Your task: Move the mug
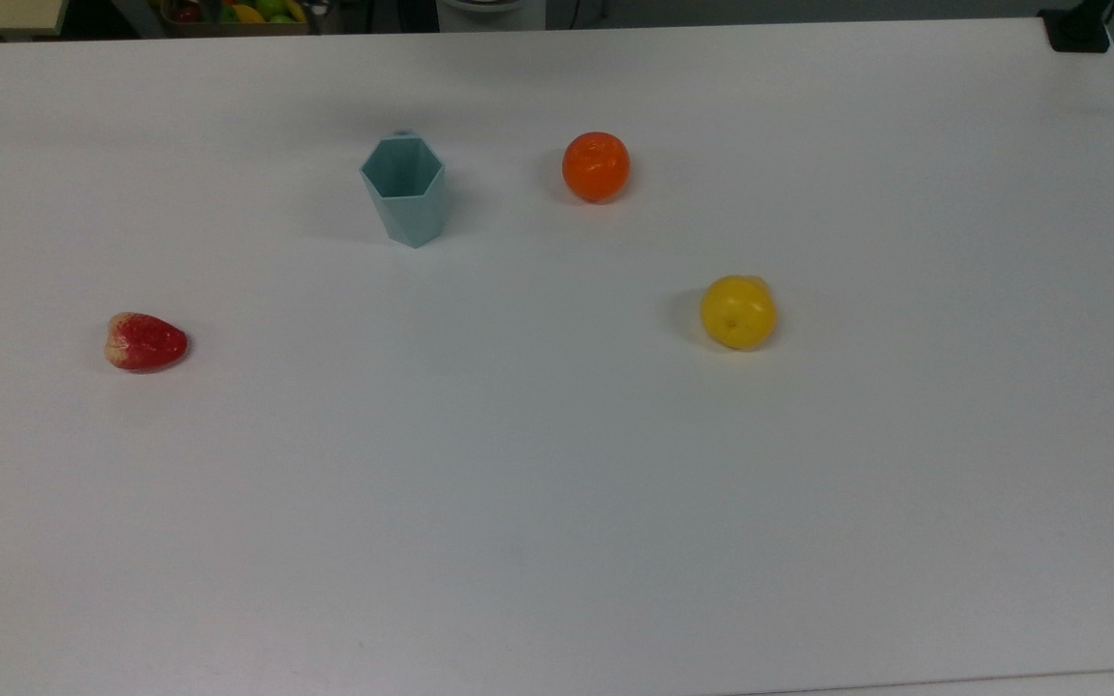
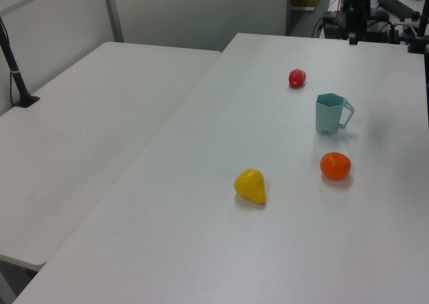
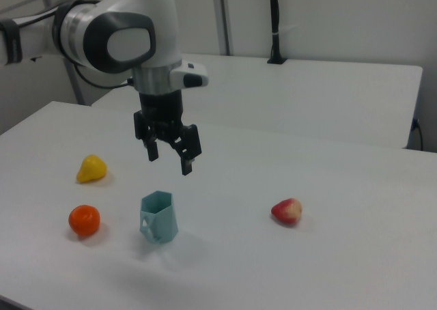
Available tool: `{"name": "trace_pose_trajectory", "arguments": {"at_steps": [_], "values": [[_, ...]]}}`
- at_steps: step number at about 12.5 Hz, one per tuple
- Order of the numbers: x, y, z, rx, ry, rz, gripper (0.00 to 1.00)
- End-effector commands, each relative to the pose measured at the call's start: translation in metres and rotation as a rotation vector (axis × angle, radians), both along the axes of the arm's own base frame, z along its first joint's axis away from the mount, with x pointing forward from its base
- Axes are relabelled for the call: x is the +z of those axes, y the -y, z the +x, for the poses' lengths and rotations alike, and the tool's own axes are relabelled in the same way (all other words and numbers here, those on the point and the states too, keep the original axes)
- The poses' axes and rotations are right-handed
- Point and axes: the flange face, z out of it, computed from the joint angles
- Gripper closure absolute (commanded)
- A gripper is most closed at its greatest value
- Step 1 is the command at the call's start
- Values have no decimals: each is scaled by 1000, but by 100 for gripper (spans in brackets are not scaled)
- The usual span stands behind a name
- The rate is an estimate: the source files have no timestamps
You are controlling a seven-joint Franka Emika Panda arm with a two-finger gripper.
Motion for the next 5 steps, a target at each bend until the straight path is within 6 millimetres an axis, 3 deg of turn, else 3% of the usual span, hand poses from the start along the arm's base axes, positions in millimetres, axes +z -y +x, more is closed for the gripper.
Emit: {"name": "trace_pose_trajectory", "arguments": {"at_steps": [1, 5], "values": [[18, 3, 3, -137, 23, -34, 0], [16, 1, 5, -131, 18, -40, 0]]}}
